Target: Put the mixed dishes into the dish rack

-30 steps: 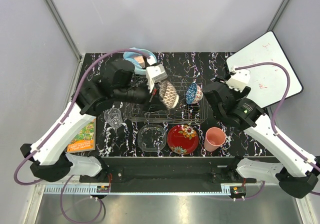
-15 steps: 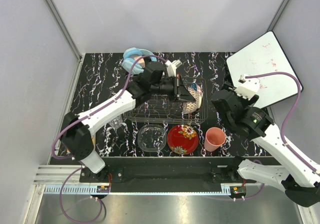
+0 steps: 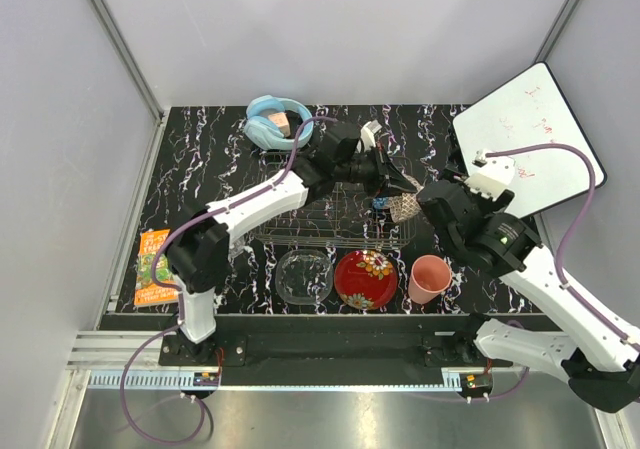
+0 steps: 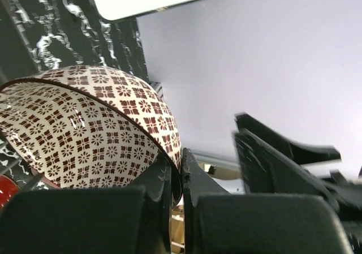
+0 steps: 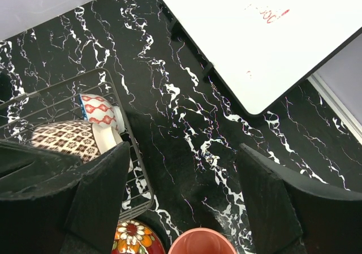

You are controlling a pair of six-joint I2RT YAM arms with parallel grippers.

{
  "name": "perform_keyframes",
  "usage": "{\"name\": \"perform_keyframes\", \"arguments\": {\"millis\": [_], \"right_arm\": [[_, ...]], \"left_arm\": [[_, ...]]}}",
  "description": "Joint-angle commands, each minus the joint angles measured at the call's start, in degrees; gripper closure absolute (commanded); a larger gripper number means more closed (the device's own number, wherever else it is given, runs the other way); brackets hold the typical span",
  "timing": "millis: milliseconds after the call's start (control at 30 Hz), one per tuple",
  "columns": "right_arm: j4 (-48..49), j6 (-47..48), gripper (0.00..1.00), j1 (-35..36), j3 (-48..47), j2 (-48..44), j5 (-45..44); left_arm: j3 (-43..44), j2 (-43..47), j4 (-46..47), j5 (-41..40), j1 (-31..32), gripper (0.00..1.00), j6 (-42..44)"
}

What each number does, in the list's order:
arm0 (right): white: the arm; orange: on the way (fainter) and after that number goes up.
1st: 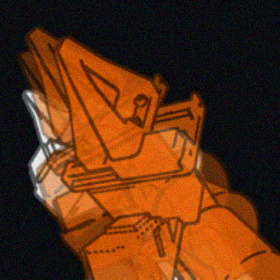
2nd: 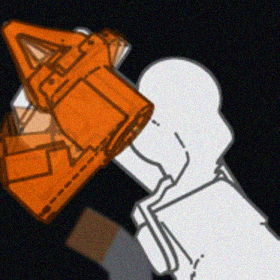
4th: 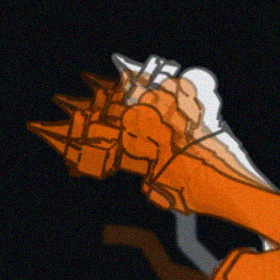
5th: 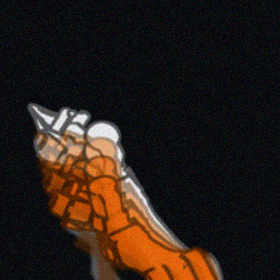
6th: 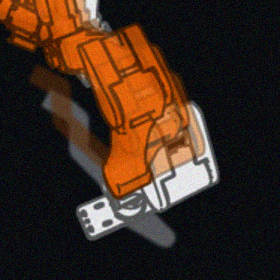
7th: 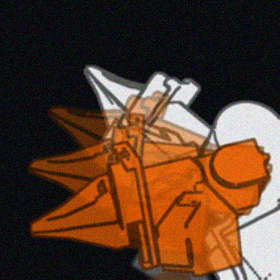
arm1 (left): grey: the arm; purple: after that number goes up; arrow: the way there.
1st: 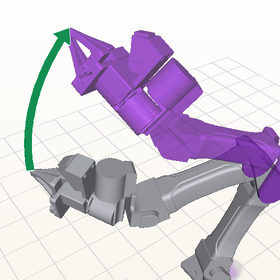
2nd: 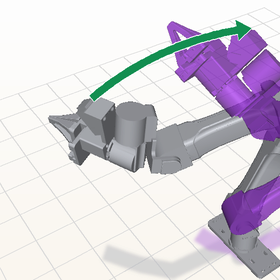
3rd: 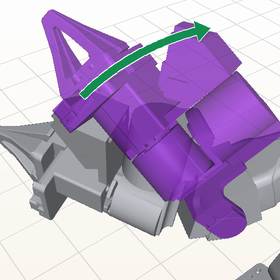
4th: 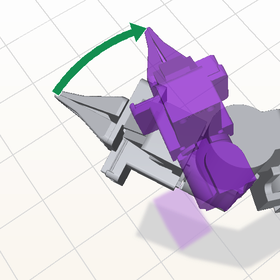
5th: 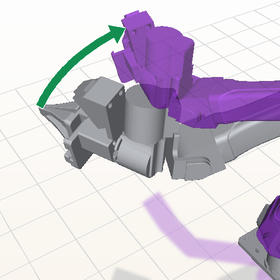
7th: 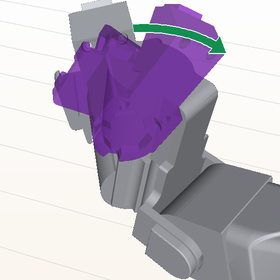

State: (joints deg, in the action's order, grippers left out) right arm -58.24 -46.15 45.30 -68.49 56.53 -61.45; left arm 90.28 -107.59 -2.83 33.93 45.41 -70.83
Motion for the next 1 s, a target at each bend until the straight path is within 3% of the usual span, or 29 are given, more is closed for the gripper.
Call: {"name": "perform_keyframes", "arguments": {"millis": [0, 233, 567, 967], "right_arm": [[0.41, -1.31, 0.17, -0.30, 0.46, -2.30, -1.83], [0.32, -0.70, 0.17, -0.30, 0.81, -3.62, -2.71], [0.40, -0.87, 0.17, -0.30, 1.52, -5.03, -2.80], [0.67, -1.22, 0.16, -0.30, 3.71, -6.35, -2.97]], "left_arm": [[2.10, -0.78, 6.78, -0.36, -1.02, 1.00, -4.93], [-3.79, 0.36, 9.68, 2.19, -2.25, 1.00, -6.25], [-11.79, 0.54, 9.78, 3.68, -1.37, 1.00, -1.33], [-9.43, -3.94, 8.45, 4.74, 1.17, 0.99, 3.94]]}}
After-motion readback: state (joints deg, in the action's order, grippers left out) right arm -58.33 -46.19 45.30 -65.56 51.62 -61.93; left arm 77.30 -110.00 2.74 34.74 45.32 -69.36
